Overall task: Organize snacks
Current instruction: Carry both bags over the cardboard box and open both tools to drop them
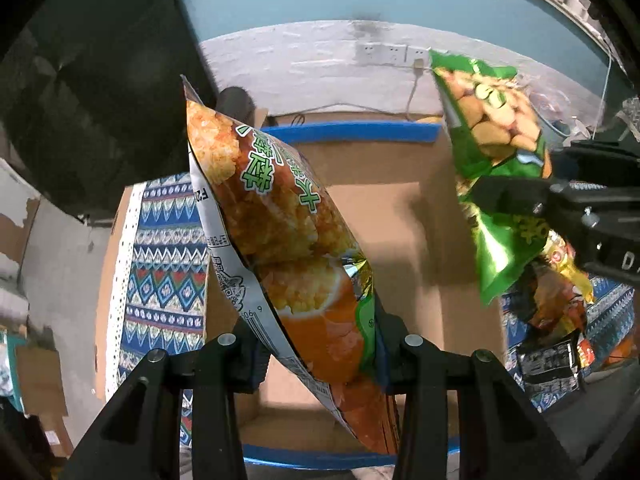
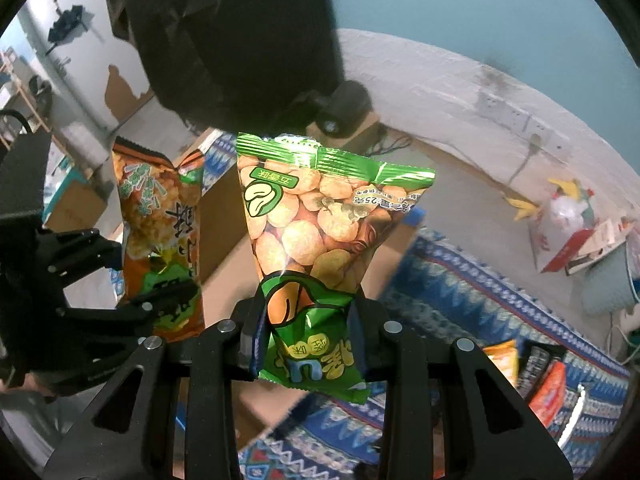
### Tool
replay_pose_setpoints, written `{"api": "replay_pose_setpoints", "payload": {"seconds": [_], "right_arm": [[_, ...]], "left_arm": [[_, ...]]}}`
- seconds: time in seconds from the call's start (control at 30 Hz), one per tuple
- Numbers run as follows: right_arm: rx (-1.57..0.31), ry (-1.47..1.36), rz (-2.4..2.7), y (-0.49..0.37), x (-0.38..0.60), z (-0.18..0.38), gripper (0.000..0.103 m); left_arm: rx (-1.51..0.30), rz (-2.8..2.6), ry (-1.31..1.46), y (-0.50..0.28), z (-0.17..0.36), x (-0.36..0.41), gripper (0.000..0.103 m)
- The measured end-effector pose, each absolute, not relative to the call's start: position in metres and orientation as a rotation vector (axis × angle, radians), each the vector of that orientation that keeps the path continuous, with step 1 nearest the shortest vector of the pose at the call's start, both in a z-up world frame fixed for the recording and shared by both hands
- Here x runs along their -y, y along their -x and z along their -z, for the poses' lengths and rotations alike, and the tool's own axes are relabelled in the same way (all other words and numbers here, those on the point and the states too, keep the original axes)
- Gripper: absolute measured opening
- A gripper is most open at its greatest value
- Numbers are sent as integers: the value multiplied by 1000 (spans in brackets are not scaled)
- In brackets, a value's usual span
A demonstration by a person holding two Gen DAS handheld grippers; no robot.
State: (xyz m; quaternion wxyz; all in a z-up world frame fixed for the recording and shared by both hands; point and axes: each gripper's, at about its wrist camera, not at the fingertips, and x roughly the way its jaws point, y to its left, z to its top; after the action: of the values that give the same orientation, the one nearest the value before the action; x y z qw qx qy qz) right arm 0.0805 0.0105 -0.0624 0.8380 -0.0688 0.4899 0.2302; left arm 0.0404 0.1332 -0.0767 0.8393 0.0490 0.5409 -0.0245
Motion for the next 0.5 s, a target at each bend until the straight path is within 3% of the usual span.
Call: {"api": "replay_pose_setpoints", "payload": {"seconds": [0.5], "right_arm": [[-1166,180,-524,-88,-38,110,33]], "left_arm": [[-1287,-15,-10,-43,121,-161,45]]}}
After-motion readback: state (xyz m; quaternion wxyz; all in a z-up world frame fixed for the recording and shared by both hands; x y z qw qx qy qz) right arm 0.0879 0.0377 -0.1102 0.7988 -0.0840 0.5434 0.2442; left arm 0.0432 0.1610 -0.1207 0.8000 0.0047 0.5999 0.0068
